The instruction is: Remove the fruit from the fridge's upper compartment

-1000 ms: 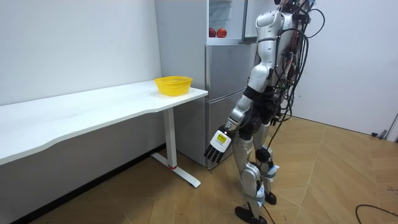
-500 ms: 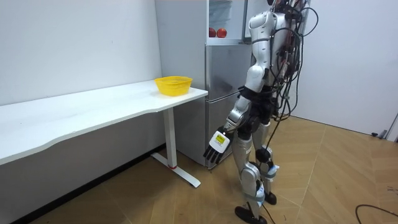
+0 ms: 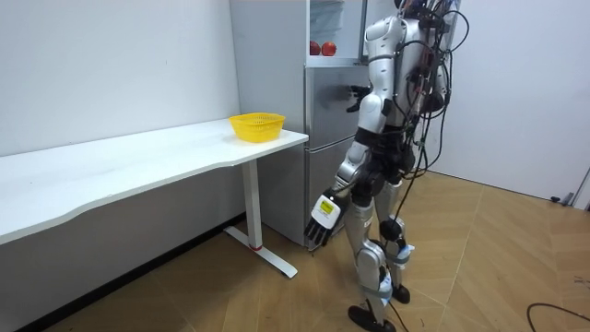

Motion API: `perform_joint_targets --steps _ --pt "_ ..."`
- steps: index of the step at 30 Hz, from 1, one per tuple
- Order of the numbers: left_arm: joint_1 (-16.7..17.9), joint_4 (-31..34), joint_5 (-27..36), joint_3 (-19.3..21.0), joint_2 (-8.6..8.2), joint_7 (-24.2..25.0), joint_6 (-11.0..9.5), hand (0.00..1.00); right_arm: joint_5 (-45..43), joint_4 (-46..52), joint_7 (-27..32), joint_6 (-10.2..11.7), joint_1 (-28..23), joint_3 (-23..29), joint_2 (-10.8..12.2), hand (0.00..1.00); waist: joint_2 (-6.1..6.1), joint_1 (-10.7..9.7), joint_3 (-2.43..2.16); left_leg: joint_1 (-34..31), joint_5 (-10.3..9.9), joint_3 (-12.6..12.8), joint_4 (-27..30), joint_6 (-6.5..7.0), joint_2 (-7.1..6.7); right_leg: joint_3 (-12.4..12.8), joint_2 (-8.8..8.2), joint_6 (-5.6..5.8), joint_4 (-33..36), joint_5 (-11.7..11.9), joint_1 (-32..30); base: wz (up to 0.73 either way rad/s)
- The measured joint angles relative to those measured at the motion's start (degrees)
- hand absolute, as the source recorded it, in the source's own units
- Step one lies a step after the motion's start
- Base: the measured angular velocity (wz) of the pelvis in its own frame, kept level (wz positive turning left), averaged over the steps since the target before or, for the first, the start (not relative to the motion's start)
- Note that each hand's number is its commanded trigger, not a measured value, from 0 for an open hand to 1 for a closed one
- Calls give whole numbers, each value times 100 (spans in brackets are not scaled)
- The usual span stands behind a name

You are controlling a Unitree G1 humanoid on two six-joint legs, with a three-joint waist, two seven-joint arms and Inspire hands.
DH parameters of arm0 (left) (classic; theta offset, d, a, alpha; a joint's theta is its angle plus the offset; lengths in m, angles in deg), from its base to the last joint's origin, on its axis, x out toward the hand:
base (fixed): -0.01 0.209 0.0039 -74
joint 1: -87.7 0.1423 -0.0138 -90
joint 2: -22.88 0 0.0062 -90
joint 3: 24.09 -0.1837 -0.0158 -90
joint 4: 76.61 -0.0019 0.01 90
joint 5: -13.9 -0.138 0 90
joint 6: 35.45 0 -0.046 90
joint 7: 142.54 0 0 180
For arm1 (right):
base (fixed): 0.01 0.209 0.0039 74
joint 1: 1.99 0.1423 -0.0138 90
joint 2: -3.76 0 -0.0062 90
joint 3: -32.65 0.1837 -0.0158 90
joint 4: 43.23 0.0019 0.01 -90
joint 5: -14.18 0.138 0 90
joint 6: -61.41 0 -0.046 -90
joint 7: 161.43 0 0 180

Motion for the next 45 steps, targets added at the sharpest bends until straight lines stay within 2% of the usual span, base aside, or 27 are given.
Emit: perform_joint_targets --steps 1,3,7,10,16,22,25,27,31,35,38,40,42,45 --pt "1 -137 -86 -96 27 -64 5 0 -105 48 76 125 2 -43 -1 0 3 -1 3 20 0 0 2 0 5 0 5 -4 1 2 4 0" --pt "24 -193 -268 -229 27 -114 29 0 -195 81 193 220 17 -133 -52 0 20 16 24 43 0 4 6 0 7 -3 3 -4 5 3 -5 0" --pt "20 -188 -514 -324 23 -76 106 0 -202 375 183 225 43 -256 -149 0 19 124 31 -5 0 35 8 -1 10 1 2 -1 70 7 -96 0" --pt "-68 -189 -565 -338 38 -33 150 0 -224 515 189 246 285 -407 -255 0 -29 169 43 -62 0 45 14 -1 7 5 -5 7 102 9 -166 0" --pt "-63 -206 -564 -342 72 62 290 0 -215 752 260 246 397 -439 -256 0 -45 176 14 -130 0 47 12 -1 10 -11 -4 18 102 45 -179 0" --pt "-107 -237 -563 -558 151 44 338 0 -207 772 456 245 398 -458 -262 0 -77 167 15 -130 1 53 20 -2 9 -21 -8 17 101 57 -162 0" --pt "-114 -250 -562 -666 191 48 338 0 -169 772 525 240 406 -455 -262 0 -105 181 22 -130 2 52 20 -3 10 -39 -9 16 102 58 -161 0" --pt "-114 -251 -562 -763 217 65 339 0 -127 772 659 239 432 -445 -262 0 -149 219 51 -131 2 51 25 -3 11 -49 -11 15 102 58 -162 0" --pt "-115 -240 -565 -769 224 97 339 0 16 810 840 239 435 -414 -279 0 -191 272 70 -145 3 27 29 -4 9 -106 -25 16 94 58 -162 5" --pt "-142 -253 -696 -720 230 203 333 0 46 911 991 246 718 -27 -292 0 -228 265 86 -173 11 -69 49 -12 -4 -181 -36 16 79 56 -141 10" --pt "-177 -255 -809 -722 233 265 328 0 43 1077 1174 441 1272 103 -393 0 -251 257 75 -166 12 -140 88 -13 -4 -237 -37 12 -9 59 -78 14" --pt "-204 -259 -982 -721 259 266 320 0 -1 1212 1294 690 1548 67 -423 0 -285 280 53 -133 16 -250 99 -21 -4 -366 -41 5 -104 62 22 28" --pt "-214 -260 -1191 -666 255 266 320 0 -85 1312 1256 775 1596 50 -460 0 -335 323 28 -133 18 -295 99 -24 -1 -422 -40 -7 -168 71 80 20" --pt "-213 -302 -1313 -647 239 272 321 0 -175 1330 1182 877 1597 -25 -473 0 -351 454 16 -116 17 -344 100 -24 2 -475 -41 -9 -193 74 124 9"
